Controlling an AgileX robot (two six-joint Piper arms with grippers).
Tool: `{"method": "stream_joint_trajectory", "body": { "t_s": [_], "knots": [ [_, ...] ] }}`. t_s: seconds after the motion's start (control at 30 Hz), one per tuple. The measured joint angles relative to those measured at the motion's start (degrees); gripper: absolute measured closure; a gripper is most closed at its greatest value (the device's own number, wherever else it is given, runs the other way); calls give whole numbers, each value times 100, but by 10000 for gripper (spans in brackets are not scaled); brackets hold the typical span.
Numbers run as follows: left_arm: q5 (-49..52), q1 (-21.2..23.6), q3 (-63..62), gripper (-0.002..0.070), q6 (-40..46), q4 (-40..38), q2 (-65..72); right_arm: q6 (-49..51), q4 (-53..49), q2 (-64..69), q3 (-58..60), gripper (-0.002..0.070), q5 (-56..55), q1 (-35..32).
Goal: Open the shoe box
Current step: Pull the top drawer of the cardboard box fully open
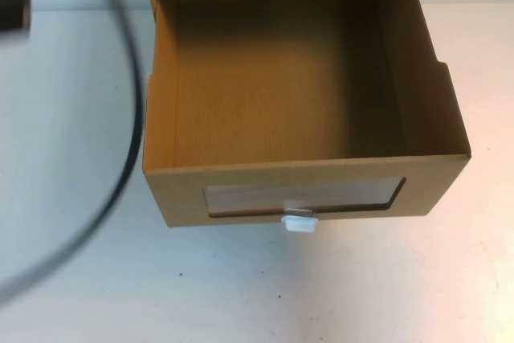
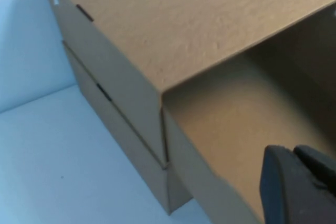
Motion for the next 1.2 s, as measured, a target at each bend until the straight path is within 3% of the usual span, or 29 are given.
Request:
{"method": "stream_joint_trajectory", "body": {
  "t_s": [0.3,0.43,0.73,1.2],
  "knots": [
    [-3047,0,4002,680,278,-23,-2597,-119,251,-1025,1195,689,-1190,0],
    [-3953,0,5267,680,278,-61,-3753,-119,342,-1456,1513,689,-1416,0],
    [-4483,0,6940,680,278,-70,-5271,-122,526,-1720,1959,689,-1866,0],
    [-4527,0,7965,680,278,-70,-5336,-316,771,-1741,1959,689,-1969,0]
  ]
}}
